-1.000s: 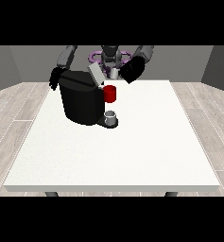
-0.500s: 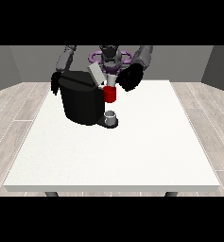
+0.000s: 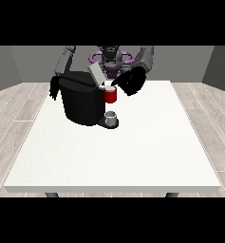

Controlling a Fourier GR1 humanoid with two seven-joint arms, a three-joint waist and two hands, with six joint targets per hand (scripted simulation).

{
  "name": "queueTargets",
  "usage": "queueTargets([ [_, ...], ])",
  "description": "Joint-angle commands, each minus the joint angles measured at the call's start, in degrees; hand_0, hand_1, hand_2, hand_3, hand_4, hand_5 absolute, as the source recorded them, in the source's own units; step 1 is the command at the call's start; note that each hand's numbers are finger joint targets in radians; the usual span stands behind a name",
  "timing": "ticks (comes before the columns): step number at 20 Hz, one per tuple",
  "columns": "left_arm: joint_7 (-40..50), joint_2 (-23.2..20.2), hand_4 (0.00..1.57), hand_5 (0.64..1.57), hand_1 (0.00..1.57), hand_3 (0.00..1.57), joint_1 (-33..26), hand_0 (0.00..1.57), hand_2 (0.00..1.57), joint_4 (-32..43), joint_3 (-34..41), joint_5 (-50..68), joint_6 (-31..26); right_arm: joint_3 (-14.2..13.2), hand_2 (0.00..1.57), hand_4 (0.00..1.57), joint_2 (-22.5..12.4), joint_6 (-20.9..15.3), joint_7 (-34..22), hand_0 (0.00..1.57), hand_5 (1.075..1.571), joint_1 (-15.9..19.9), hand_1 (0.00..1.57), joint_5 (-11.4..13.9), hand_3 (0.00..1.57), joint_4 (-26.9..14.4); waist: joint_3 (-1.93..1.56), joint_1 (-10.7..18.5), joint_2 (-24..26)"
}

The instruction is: Insert the coffee pod into the coffee machine and close the lid

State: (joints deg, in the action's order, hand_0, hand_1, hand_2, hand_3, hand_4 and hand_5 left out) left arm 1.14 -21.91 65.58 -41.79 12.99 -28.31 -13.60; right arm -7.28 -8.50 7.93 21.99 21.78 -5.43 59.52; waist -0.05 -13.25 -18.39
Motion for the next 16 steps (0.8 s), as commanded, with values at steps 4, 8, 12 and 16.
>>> queueTargets([
  [4, -1.1, -3.9, 0.70, 1.571, 1.52, 1.44, 1.7, 1.52, 1.53, 3.1, 1.0, 0.2, -1.9, 0.5, 0.00, 0.23, -1.5, 1.5, -1.4, 0.00, 1.571, 0.7, 0.00, 0.3, 0.00, 0.2, 0.04, -2.2, -1.1],
  [8, -0.3, -2.6, 0.65, 1.571, 1.45, 1.36, 2.9, 1.45, 1.47, 3.5, 1.0, -0.6, 1.7, 0.7, 0.00, 0.25, -0.2, -0.6, -4.0, 0.00, 1.571, 4.0, 0.00, 0.4, 0.00, 0.7, 0.05, -3.3, -1.5],
  [12, 1.5, -1.9, 0.59, 1.571, 1.39, 1.39, 5.0, 1.39, 1.43, 2.2, 0.0, -1.5, 2.6, -0.2, 0.00, 0.24, -0.7, -0.7, -0.9, 0.00, 1.571, 5.0, 0.00, 1.0, 0.00, -2.7, 0.01, -2.6, -3.1],
  [16, -2.9, -2.3, 0.63, 1.571, 1.41, 1.37, 4.0, 1.41, 1.44, 1.0, -0.5, -1.5, 2.7, -2.2, 0.00, 0.33, -1.8, 1.7, 1.7, 0.00, 1.571, 6.7, 0.00, -1.1, 0.00, -4.8, 0.01, -0.9, -6.6],
])
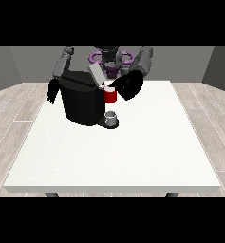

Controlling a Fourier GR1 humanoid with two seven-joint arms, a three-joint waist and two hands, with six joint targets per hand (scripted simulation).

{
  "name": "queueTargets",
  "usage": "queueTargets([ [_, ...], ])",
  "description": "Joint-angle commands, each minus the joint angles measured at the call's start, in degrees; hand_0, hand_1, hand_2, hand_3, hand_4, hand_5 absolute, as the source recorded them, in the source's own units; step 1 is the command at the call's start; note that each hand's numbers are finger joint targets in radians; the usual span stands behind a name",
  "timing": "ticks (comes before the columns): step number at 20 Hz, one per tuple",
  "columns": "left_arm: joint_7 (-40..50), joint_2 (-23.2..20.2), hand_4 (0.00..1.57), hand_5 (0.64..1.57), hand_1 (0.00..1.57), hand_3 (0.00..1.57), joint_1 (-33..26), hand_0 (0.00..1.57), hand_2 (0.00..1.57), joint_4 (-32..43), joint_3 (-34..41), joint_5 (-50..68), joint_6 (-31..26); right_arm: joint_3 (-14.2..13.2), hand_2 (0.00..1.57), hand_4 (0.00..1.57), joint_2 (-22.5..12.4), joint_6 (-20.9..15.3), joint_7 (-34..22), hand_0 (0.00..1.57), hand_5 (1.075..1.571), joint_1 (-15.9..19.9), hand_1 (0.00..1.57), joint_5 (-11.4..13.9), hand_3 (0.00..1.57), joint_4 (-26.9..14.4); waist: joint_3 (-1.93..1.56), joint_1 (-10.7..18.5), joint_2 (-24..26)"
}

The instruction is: Insert the coffee pod into the coffee machine and close the lid

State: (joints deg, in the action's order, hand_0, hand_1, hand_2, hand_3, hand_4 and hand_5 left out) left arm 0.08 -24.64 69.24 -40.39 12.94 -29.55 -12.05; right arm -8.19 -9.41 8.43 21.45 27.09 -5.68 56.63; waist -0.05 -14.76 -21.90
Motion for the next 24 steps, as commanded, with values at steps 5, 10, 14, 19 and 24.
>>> queueTargets([
  [5, -6.2, 9.1, 0.00, 1.571, 0.00, 0.00, -7.2, 0.00, 0.00, -2.7, 0.0, 5.1, -0.7, -3.9, 0.00, 0.31, -1.0, -0.6, 2.3, 0.00, 1.571, -2.8, 0.00, -1.9, 0.00, -5.4, 0.04, 6.2, 5.1],
  [10, -9.8, 15.2, 0.00, 1.571, 0.00, 0.00, -17.1, 0.00, 0.00, -4.4, -1.0, 7.9, -2.2, -3.5, 0.00, 0.26, 0.3, 0.9, 5.7, 0.00, 1.571, -11.0, 0.00, -1.8, 0.00, -8.1, 0.03, 10.6, 14.4],
  [14, -16.0, 16.1, 0.00, 1.571, 0.00, 0.00, -26.8, 0.00, 0.00, -4.0, 3.1, 13.8, -5.0, -4.0, 0.00, 0.23, -0.9, 3.5, 7.7, 0.00, 1.571, -16.6, 0.00, -2.6, 0.00, -6.9, 0.12, 13.4, 19.8],
  [19, -20.6, 17.7, 0.23, 1.571, 0.00, 0.00, -37.7, 0.00, 0.00, -2.2, 4.9, 16.8, -6.6, 2.3, 0.00, 0.00, 3.7, 0.6, 4.2, 0.00, 1.571, -20.9, 0.00, 1.5, 0.00, -0.2, 0.20, 12.7, 28.8],
  [24, -24.8, 19.8, 0.30, 1.571, 0.00, 0.00, -50.5, 0.00, 0.00, -1.1, 3.1, 15.6, -7.1, 8.7, 0.00, 0.00, 8.0, -3.5, -0.4, 0.00, 1.571, -23.7, 0.00, 6.0, 0.00, 7.1, 0.17, 12.3, 36.8],
])
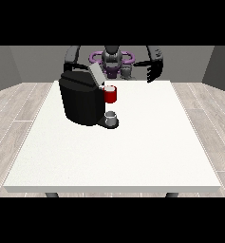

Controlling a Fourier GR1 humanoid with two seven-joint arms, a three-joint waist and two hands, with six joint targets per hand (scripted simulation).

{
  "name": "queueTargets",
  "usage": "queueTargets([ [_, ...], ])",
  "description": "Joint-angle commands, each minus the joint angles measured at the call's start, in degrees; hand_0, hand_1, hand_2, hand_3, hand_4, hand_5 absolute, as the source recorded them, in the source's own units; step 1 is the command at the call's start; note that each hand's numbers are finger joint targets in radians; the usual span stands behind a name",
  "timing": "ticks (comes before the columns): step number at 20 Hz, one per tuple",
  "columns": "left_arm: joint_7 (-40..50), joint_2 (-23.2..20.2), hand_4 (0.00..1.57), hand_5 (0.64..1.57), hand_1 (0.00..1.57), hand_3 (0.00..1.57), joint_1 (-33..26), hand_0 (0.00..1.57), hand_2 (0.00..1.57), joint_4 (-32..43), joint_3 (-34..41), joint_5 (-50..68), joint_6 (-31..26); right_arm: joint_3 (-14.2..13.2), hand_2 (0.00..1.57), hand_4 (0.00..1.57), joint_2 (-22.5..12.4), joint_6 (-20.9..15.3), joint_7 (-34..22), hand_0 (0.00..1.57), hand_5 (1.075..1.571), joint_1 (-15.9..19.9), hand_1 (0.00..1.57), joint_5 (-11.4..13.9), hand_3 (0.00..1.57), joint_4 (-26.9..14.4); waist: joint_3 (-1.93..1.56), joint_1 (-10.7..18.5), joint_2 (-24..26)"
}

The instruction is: Insert the coffee pod into the coffee machine and close the lid

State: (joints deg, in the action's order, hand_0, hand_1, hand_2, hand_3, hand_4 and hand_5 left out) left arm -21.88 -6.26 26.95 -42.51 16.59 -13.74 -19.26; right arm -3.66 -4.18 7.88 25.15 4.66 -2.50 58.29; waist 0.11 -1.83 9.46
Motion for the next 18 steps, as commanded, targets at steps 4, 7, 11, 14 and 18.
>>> queueTargets([
  [4, -1.5, -0.9, 0.23, 1.571, 0.00, 0.00, -13.6, 0.00, 0.00, 2.2, 1.4, 1.6, -1.9, 11.2, 0.00, 0.20, 4.1, -3.1, -9.2, 0.00, 1.571, -4.2, 0.00, 3.9, 0.00, 14.0, -0.02, -2.9, 11.2],
  [7, -0.3, -0.2, 0.32, 1.571, 0.00, 0.00, -14.9, 0.00, 0.00, 0.5, 1.4, 2.7, -2.3, 13.5, 0.00, 0.24, 4.1, -5.6, -9.4, 0.00, 1.571, -4.6, 0.00, 4.3, 0.00, 18.8, -0.08, -1.3, 12.6],
  [11, -1.3, 0.5, 0.34, 1.571, 0.00, 0.00, -18.1, 0.00, 0.00, -2.7, -0.5, 2.7, -3.8, 12.8, 0.00, 0.19, 1.5, -6.2, -13.0, 0.00, 1.571, -2.6, 0.00, 4.9, 0.00, 25.7, -0.11, 1.1, 11.3],
  [14, 1.7, -0.6, 0.35, 1.571, 0.00, 0.00, -14.7, 0.00, 0.00, -6.9, 0.1, 5.1, -3.8, 13.5, 0.00, 0.34, 2.2, -9.0, -15.2, 0.00, 1.571, -1.0, 0.00, 6.9, 0.00, 31.9, -0.11, 0.7, 6.1],
  [18, -5.0, 0.6, 0.13, 1.571, 0.00, 0.00, -18.0, 0.00, 0.00, -10.3, -1.6, 5.5, -3.8, 15.6, 0.00, 0.44, 4.1, -12.1, -13.7, 0.00, 1.571, -0.3, 0.00, 10.9, 0.00, 31.5, -0.10, 2.1, -0.3],
])
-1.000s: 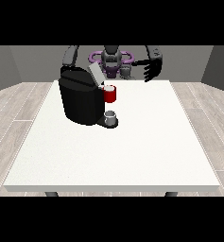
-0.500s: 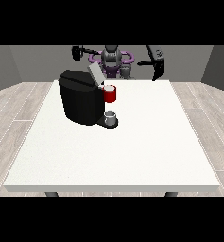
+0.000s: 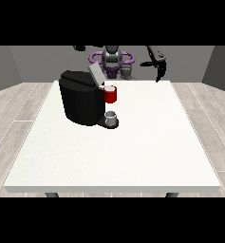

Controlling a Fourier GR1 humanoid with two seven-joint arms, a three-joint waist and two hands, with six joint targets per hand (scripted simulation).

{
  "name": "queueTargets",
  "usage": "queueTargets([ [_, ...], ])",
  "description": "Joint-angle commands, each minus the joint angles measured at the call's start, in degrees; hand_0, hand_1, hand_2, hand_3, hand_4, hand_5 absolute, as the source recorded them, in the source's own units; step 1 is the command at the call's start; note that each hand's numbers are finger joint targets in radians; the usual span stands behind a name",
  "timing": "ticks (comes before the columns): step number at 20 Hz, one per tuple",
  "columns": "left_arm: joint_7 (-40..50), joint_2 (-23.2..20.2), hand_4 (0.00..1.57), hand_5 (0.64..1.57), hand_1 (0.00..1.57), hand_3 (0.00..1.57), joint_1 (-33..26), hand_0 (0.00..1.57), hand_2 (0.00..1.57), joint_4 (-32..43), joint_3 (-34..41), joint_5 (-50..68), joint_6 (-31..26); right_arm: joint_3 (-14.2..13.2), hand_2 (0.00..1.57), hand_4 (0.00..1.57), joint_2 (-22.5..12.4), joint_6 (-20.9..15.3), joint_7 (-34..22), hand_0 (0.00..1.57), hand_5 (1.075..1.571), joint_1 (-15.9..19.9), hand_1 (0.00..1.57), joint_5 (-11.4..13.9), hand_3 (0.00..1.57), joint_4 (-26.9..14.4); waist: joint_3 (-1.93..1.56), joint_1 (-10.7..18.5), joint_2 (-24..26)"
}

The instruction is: Insert the coffee pod into the coffee machine and close the lid

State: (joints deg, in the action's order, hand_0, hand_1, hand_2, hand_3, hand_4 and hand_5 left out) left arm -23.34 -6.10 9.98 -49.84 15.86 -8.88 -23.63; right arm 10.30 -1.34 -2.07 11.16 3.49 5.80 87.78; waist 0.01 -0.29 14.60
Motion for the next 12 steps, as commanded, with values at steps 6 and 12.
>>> queueTargets([
  [6, -2.6, 1.6, 0.17, 1.571, 0.00, 0.00, -1.6, 0.00, 0.00, -7.8, -2.5, 3.0, 0.4, -1.0, 0.00, 0.27, 1.2, -4.8, -5.7, 0.00, 1.571, 9.2, 0.00, 2.5, 0.00, 2.4, -0.01, 2.5, -10.1],
  [12, -4.6, 1.2, 0.19, 1.571, 0.00, 0.00, -3.9, 0.00, 0.00, -12.7, -5.3, 2.3, -0.1, -3.5, 0.00, 0.23, -0.9, -6.3, -7.7, 0.00, 1.571, 15.5, 0.00, 5.4, 0.00, -2.3, -0.01, 4.8, -12.0],
])
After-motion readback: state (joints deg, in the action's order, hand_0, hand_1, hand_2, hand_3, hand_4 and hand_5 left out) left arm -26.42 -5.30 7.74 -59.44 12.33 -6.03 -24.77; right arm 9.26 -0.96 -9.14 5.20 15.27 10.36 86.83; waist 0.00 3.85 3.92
